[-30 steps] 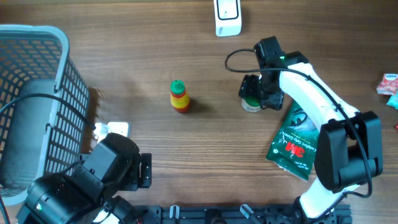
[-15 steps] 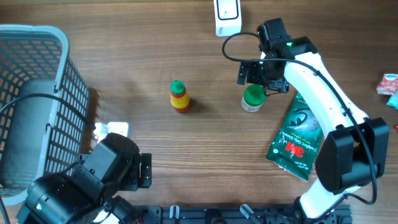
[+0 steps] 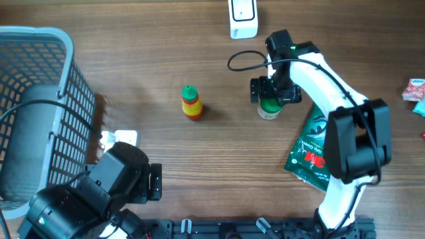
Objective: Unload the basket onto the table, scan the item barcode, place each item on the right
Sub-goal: 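Lift the Knorr jar with the right gripper toward the scanner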
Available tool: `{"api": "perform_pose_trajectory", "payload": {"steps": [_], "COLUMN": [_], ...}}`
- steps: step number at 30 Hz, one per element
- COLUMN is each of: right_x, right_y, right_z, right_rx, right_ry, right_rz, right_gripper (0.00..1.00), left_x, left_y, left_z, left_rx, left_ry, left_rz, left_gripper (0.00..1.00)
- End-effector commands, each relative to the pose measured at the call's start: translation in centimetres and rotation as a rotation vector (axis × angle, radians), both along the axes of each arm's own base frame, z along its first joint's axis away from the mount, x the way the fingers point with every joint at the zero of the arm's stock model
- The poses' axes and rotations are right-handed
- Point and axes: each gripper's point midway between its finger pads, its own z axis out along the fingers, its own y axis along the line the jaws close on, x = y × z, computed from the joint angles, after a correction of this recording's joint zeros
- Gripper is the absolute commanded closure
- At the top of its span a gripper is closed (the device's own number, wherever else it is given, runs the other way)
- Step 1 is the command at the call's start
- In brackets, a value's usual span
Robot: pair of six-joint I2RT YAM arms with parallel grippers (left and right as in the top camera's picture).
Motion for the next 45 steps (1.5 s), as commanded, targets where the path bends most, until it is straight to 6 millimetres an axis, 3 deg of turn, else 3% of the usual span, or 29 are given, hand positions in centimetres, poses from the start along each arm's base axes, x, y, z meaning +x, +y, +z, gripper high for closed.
{"api": "perform_pose_trajectory", "payload": {"steps": [1, 5, 11, 20, 28, 34, 37, 40, 45], "right_x": [-0.2, -0.9, -1.9, -1.8, -3.2, -2.6, -2.6, -2.7, -2.8], "right_y": [0.3, 0.1, -0.6, -1.4, -1.6, -1.4, -1.4, -1.4, -1.4], "right_z": [-1.0, -1.4, -2.5, -2.6, -4.2, -4.3, -4.4, -4.4, -4.4], "right_rx": [0.008, 0.0, -0.035, -0.088, -0.098, -0.09, -0.09, -0.091, -0.09], "right_ry": [0.031, 0.055, 0.082, 0.075, 0.1, 0.079, 0.078, 0.079, 0.088], "right_rz": [0.017, -0.004, -0.029, -0.082, -0.132, -0.155, -0.157, -0.166, -0.178], "right_gripper": [0.1, 0.2, 0.22, 0.36, 0.35, 0.4, 0.38, 0.28, 0.27], "left_x": [0.1, 0.1, 0.1, 0.1, 0.1, 0.1, 0.1, 0.1, 0.1], "left_y": [0.1, 0.1, 0.1, 0.1, 0.1, 0.1, 0.1, 0.1, 0.1], "left_z": [0.2, 0.2, 0.2, 0.2, 0.2, 0.2, 0.2, 0.2, 0.2], "left_rx": [-0.005, -0.005, -0.005, -0.005, -0.005, -0.005, -0.005, -0.005, -0.005], "left_ry": [-0.011, -0.011, -0.011, -0.011, -0.011, -0.011, -0.011, -0.011, -0.011], "left_rz": [0.013, 0.013, 0.013, 0.013, 0.013, 0.013, 0.013, 0.013, 0.013], "left_gripper": [0.0, 0.0, 0.0, 0.0, 0.0, 0.0, 0.0, 0.0, 0.0]}}
